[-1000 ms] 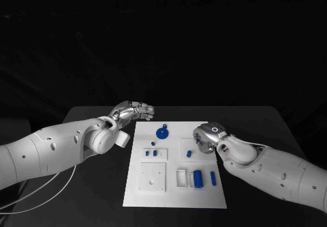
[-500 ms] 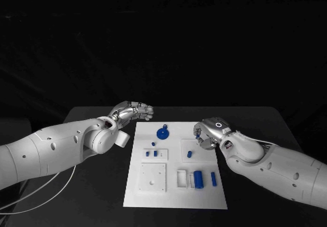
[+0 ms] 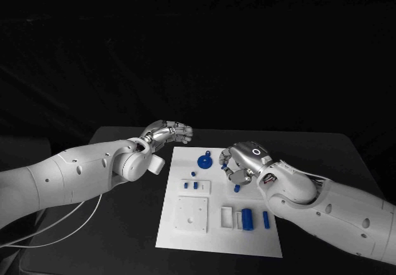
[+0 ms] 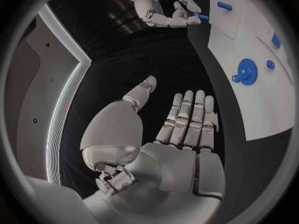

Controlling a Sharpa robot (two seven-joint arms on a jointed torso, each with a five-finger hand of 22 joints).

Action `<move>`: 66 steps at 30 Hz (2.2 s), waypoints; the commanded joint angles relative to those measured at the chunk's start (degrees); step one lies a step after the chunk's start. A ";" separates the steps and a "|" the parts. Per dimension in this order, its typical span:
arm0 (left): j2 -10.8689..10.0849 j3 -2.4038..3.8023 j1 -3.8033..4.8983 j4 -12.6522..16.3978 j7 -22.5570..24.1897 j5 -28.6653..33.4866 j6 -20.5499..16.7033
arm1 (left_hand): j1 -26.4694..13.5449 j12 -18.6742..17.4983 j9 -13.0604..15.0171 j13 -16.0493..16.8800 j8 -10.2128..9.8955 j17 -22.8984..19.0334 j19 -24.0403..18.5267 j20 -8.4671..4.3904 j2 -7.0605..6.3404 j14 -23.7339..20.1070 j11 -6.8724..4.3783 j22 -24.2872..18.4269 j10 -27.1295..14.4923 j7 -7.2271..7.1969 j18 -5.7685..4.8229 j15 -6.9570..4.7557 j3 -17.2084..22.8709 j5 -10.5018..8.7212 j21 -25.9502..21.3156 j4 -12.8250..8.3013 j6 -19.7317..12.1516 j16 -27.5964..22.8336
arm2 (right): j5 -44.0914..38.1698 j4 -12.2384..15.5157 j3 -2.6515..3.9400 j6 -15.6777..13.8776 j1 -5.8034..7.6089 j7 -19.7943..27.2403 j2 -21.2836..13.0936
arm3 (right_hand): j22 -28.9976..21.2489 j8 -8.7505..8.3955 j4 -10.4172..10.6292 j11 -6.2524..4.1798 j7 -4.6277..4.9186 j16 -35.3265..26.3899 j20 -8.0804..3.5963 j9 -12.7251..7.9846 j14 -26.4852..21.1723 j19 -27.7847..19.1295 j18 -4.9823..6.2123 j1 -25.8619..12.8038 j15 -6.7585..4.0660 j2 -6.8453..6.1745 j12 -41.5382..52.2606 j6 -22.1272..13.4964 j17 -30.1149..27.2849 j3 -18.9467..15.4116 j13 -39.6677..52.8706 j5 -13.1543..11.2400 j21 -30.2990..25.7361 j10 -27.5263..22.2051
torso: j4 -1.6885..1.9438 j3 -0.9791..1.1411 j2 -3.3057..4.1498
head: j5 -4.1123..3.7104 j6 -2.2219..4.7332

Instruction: Assemble the parts on the task board

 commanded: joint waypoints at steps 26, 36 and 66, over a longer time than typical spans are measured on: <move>3.78 0.08 0.45 -2.60 1.18 2.45 -2.86 | 0.44 0.33 -0.11 -0.34 0.47 0.31 0.76 -0.08 -0.10 0.82 -0.27 0.23 0.89 0.52 0.83 -0.05 -0.03 -0.38 -0.48 -0.75 0.50 0.08 | -4.97 -3.20 -7.56 4.10 -2.68 0.17 8.66 | 1.03 0.30 0.16 0.63 -0.06 0.00 -0.47 0.08 0.00 -0.05 3.52 0.23 -0.40 0.07 -0.12 0.12 -0.09 0.00 0.14 -0.22 0.40 3.84 | 0.26 -0.35 -0.02 | 7.45 -2.92; 3.77 0.08 0.48 -2.44 1.21 2.45 -2.80 | 0.35 0.31 -0.12 -0.39 0.48 0.32 0.79 -0.09 -0.15 0.81 -0.27 0.24 0.90 0.51 0.82 -0.05 -0.07 -0.47 -0.53 -0.71 0.50 0.05 | -5.13 -4.77 -7.85 4.05 -3.86 0.14 9.58 | 1.03 0.28 0.10 0.64 -0.05 -0.04 -0.49 0.10 0.00 -0.04 3.52 0.24 -0.39 0.16 -0.18 0.10 -0.11 -0.06 0.17 -0.21 0.44 3.83 | 0.35 -0.34 0.05 | 7.93 -4.07; 3.92 0.08 0.50 -2.48 1.09 2.45 -2.44 | 0.30 0.24 -0.15 -0.51 0.53 0.35 0.81 -0.09 -0.16 0.76 -0.25 0.25 0.88 0.49 0.81 -0.04 -0.09 -0.53 -0.67 -0.68 0.54 -0.05 | -4.88 -5.66 -8.67 5.05 -4.39 0.50 9.64 | 1.05 0.28 -0.19 0.65 -0.04 -0.12 -0.57 0.16 0.06 0.01 3.52 0.18 -0.38 0.37 -0.31 0.10 -0.14 -0.31 0.30 -0.17 0.57 3.89 | 0.30 -0.33 -0.08 | 8.49 -5.43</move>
